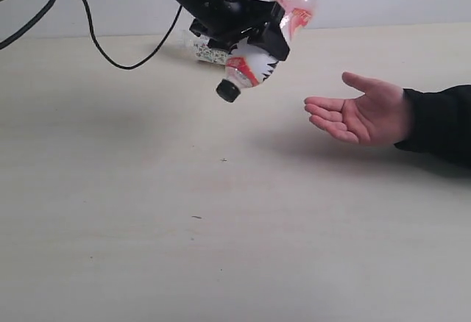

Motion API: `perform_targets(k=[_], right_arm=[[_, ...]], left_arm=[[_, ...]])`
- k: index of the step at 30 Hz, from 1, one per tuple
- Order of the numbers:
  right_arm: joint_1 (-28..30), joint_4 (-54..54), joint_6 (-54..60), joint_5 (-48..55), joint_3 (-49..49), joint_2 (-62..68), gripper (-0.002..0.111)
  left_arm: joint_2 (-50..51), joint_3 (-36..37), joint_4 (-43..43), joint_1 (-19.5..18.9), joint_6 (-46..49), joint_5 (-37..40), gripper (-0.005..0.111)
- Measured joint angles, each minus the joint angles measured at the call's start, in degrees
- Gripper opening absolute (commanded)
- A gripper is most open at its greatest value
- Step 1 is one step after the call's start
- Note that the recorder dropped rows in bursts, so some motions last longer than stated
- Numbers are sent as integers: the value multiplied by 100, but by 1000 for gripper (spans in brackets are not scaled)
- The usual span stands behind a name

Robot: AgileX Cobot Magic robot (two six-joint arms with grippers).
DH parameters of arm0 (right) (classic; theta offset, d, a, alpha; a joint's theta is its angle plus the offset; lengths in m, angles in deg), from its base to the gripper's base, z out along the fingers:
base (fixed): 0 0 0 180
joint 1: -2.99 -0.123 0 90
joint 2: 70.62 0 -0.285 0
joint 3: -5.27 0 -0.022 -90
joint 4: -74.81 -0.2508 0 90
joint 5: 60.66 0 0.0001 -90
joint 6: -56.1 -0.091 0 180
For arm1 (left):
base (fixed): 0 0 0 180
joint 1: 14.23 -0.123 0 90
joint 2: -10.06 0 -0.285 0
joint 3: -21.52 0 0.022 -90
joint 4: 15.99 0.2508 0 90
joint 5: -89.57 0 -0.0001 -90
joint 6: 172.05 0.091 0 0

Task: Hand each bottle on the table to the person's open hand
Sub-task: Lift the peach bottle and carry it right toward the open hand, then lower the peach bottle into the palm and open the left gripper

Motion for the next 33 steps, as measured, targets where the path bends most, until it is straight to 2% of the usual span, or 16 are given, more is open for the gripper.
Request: perform_targets(k=[5,9,15,18,23,28,31,33], right_arm=[[0,0,0,0,0,0,0],[0,0,0,0,0,0,0],[0,0,0,0,0,0,0],[0,0,0,0,0,0,0],[0,0,0,0,0,0,0],[0,0,0,0,0,0,0],[0,0,0,0,0,0,0],[0,0,0,0,0,0,0]], left_arm=[[-11,0,-536,182,11,0,0],[-11,0,-797,487,-50,-128,0],[-97,406,-2293,763,-38,-980,0],[-242,928,-2529,818,121,-1412,0],[-959,2253,-2591,949,274,-2701,0],[-1864,3637,-2898,1409,310,-5022,0],[-2096,3927,-3038,1846,310,-5914,0],[-2107,3950,-3069,2059,258,-6161,0]])
